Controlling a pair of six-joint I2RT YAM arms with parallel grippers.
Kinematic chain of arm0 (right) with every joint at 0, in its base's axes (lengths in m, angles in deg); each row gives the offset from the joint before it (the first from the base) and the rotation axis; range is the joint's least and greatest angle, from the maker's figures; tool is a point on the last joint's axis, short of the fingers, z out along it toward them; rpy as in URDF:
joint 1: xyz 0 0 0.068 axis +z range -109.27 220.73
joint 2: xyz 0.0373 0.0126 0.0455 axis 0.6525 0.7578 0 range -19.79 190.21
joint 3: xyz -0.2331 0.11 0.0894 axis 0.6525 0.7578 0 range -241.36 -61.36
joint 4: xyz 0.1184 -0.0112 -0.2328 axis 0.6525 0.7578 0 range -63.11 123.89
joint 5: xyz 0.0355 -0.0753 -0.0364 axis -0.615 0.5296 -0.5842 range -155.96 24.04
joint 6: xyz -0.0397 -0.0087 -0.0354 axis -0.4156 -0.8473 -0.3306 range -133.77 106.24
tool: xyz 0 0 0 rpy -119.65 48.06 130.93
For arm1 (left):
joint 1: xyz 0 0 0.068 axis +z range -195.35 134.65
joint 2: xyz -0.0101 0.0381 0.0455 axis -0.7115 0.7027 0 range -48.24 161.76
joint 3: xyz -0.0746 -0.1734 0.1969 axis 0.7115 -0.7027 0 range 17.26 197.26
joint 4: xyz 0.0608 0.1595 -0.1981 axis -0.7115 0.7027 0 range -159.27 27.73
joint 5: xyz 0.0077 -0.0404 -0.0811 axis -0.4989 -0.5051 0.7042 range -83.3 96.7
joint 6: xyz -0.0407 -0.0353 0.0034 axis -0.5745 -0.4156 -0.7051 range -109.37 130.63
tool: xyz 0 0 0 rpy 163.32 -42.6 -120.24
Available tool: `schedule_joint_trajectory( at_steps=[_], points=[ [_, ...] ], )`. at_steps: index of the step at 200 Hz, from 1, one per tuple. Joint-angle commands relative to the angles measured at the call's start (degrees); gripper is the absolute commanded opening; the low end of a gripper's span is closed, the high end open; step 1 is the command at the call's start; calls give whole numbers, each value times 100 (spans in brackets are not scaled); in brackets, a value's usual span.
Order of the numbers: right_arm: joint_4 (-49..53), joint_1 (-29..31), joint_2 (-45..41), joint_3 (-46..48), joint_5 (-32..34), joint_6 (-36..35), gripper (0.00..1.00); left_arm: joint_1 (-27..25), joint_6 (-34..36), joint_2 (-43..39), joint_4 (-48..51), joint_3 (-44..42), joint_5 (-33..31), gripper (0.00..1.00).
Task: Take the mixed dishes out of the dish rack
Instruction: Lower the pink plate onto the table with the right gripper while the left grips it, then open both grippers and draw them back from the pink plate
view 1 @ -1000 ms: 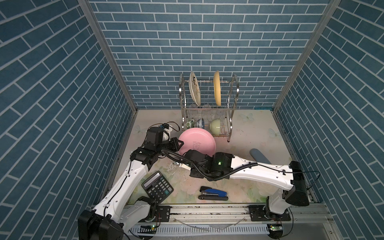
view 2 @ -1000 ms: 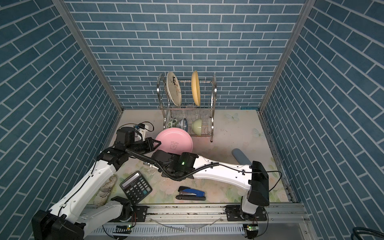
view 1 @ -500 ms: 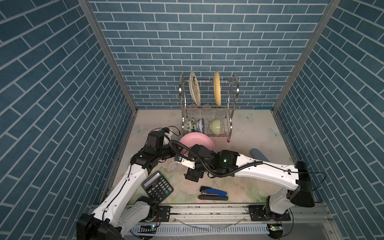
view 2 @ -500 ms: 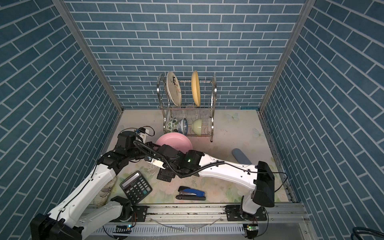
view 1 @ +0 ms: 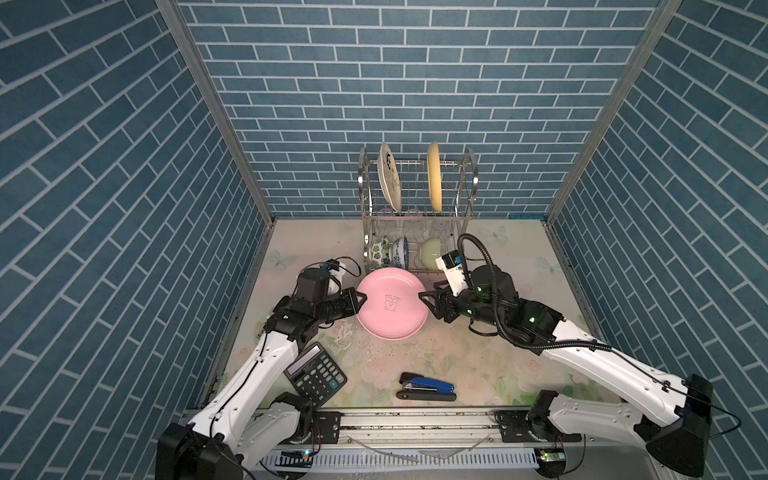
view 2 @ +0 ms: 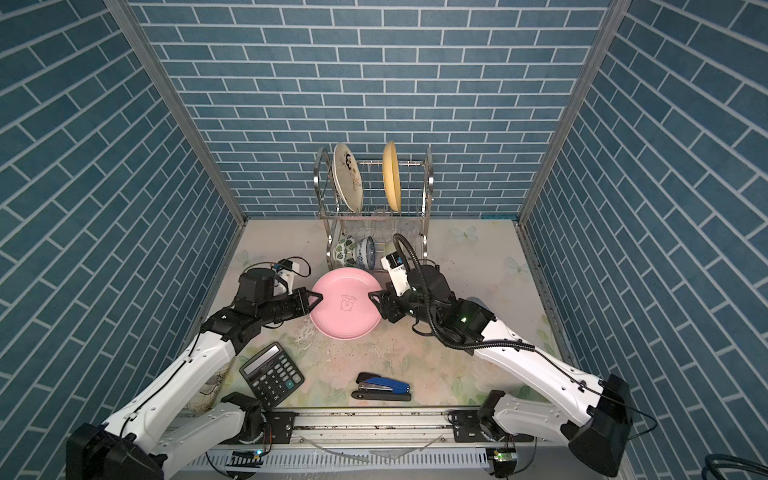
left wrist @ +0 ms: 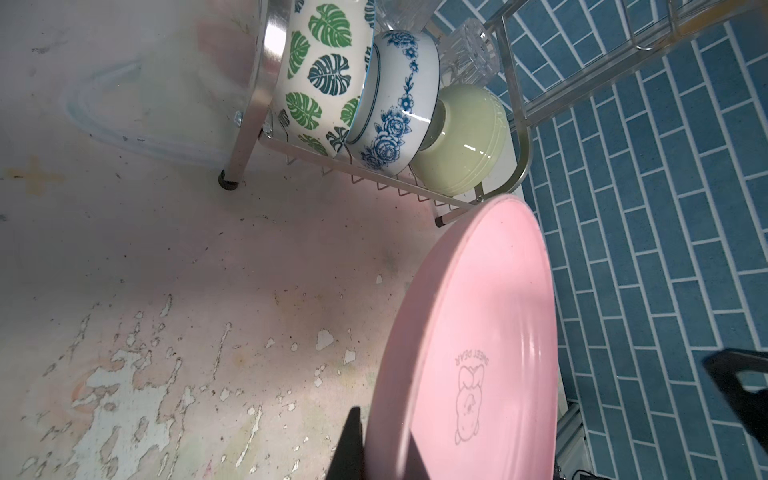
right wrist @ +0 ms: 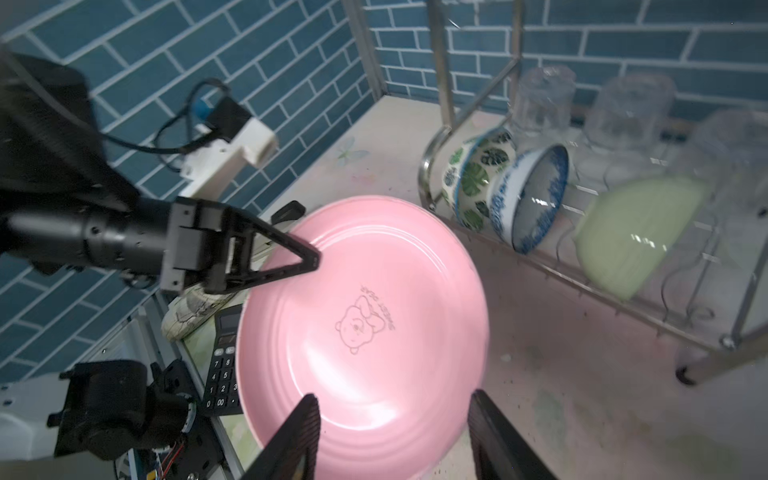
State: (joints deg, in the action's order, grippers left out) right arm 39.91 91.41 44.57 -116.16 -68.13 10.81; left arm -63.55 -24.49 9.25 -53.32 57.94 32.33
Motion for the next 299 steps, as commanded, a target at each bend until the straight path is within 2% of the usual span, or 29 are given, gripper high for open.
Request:
schedule_joint_trajectory(
  at_steps=[1,30,65,92,117,151,184,242,259,299],
  points=[
    [-158,-222,104,377,147,1144,53,-17,-74,149,-699,-304,20,0],
    [-280,-269,358,569,2,1436,52,-15,-213,261,-1163,-485,81,0],
    [-441,-473,720,735,25,1726,46,-25,-348,589,-1505,-626,262,0],
    [-757,-646,1149,796,-256,1814,43,-48,-434,732,-1687,-742,303,0],
    [-959,-706,1557,663,-648,1758,40,-117,-474,786,-1802,-847,198,0],
    [-989,-718,2012,423,-848,1617,37,-274,-464,959,-1885,-869,21,0],
    [-1115,-726,2301,383,-878,1620,29,-336,-498,1201,-2045,-900,-3,0],
    [-1130,-761,2336,694,-634,1638,15,-836,-409,1872,-2319,-984,-599,0],
    [-1125,-795,2337,817,-507,1642,14,-927,-365,2100,-2547,-1001,-685,9],
    [-1257,-960,2443,1019,-548,1638,4,-949,-474,2677,-3042,-981,-667,14]
  ],
)
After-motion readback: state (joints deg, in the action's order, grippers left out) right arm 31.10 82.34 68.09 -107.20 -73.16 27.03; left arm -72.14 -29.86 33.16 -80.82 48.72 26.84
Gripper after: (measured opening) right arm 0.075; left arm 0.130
